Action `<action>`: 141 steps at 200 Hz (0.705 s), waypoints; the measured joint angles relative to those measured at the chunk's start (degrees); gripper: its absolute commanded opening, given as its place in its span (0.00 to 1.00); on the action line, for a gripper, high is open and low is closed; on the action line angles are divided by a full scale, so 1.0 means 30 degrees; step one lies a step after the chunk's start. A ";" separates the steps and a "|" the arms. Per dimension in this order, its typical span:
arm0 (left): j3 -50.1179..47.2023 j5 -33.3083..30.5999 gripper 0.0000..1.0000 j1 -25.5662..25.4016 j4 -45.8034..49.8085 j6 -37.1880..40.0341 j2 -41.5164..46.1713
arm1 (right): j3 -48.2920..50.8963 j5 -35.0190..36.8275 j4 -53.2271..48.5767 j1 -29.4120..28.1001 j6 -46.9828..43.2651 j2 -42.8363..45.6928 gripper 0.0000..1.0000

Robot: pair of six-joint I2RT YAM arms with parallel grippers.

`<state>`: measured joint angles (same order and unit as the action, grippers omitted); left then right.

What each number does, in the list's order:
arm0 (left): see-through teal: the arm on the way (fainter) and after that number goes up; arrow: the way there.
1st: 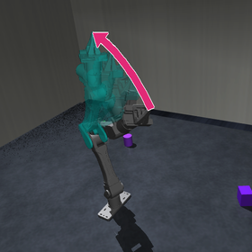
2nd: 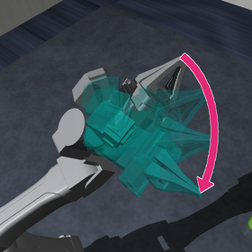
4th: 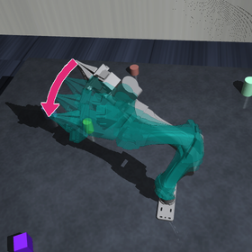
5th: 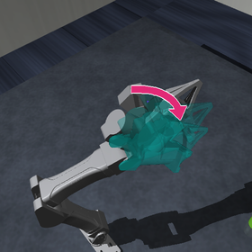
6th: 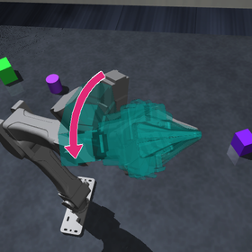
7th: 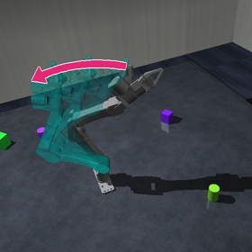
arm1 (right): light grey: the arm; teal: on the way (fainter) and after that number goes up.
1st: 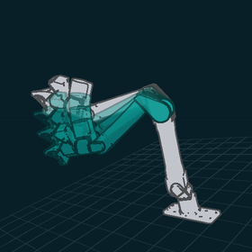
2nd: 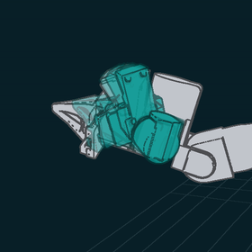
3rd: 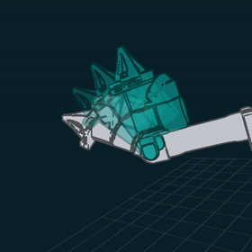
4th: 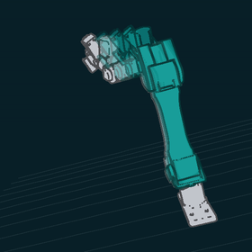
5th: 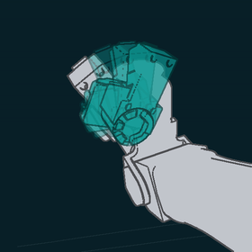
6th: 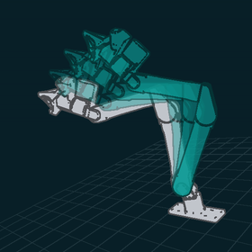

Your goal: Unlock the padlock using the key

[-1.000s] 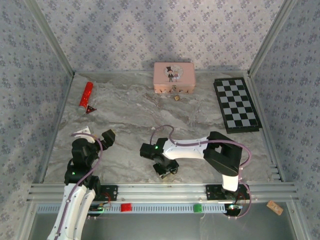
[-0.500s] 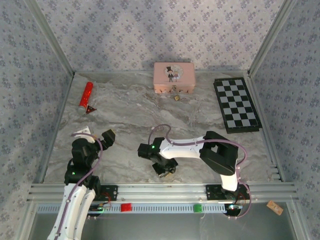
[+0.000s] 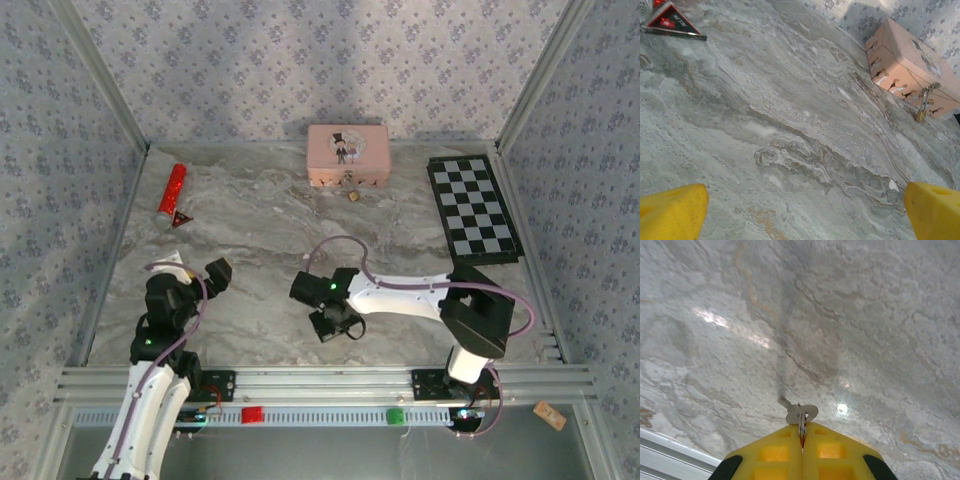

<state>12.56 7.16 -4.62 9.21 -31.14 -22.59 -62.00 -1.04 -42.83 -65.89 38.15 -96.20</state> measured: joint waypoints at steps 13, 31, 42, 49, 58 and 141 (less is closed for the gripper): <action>0.0000 0.0525 1.00 -0.0022 -0.0379 -0.0095 -0.0787 | 0.0743 -0.0226 0.1202 0.0284 -0.0007 0.0838 0.00; 0.0036 0.1566 1.00 -0.0350 -0.0947 -0.0313 -0.2266 | 0.2149 -0.0692 0.3242 0.1268 0.0000 0.2696 0.00; 0.0233 0.2069 0.99 -0.0947 -0.1027 -0.0393 -0.3206 | 0.2900 -0.0991 0.4503 0.2164 0.0000 0.3963 0.00; 0.0459 0.2295 0.99 -0.1457 -0.1086 -0.0415 -0.3687 | 0.3257 -0.1239 0.5224 0.2710 0.0000 0.4641 0.00; 0.0903 0.2514 0.99 -0.2353 -0.1151 -0.0401 -0.4444 | 0.3708 -0.1610 0.6207 0.3432 0.0000 0.5479 0.00; 0.4255 0.3738 0.96 -0.8116 -0.4670 0.1406 -0.9581 | 0.5836 -0.5238 1.2866 0.8488 0.0525 1.0965 0.00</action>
<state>25.32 18.37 -28.97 -4.80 -26.92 -51.33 -44.49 -16.75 -4.23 -40.42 39.72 -63.31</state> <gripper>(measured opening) 0.964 0.049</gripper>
